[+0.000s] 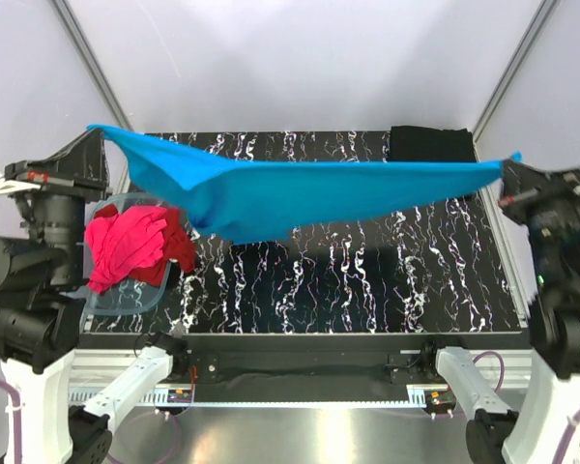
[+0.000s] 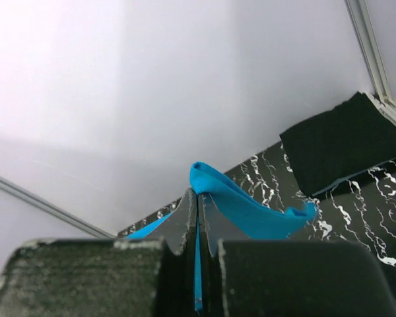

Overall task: Fold and stack the t-shirts
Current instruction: Flatten the tshirt out

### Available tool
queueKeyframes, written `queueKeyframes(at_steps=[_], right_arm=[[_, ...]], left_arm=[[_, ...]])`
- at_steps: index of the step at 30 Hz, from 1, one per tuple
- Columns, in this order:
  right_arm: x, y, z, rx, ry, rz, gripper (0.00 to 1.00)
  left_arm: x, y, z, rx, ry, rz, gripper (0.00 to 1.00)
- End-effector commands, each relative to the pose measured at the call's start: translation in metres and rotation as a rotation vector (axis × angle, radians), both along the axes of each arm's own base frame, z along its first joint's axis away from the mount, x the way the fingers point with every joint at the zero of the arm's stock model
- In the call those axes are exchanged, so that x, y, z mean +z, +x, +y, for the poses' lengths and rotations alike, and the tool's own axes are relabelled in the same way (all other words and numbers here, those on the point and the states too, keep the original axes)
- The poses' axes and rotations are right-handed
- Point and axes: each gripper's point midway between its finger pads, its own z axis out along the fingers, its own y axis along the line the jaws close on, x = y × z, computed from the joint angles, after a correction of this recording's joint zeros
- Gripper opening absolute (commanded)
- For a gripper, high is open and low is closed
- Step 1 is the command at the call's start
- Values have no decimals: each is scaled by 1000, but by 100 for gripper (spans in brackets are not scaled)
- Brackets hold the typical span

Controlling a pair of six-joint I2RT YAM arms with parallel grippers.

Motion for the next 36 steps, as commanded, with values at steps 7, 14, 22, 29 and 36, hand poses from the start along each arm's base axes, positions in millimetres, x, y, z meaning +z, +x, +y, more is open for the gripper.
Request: queueKeyframes(at_steps=[7, 14, 22, 29, 36], right_arm=[[31, -13, -13, -75, 2, -43, 0], [-21, 102, -30, -134, -46, 128, 0], [-197, 239, -27, -79, -19, 397, 0], [-308, 341, -34, 44, 4, 533, 0], [-352, 371, -38, 111, 35, 591, 0]], left_arm=[[34, -2, 8, 52, 37, -44, 0], [-7, 119, -33, 42, 143, 112, 0], [-188, 281, -77, 61, 299, 464, 0], [-303, 395, -117, 15, 435, 574, 0], [-350, 442, -115, 56, 430, 633, 0]])
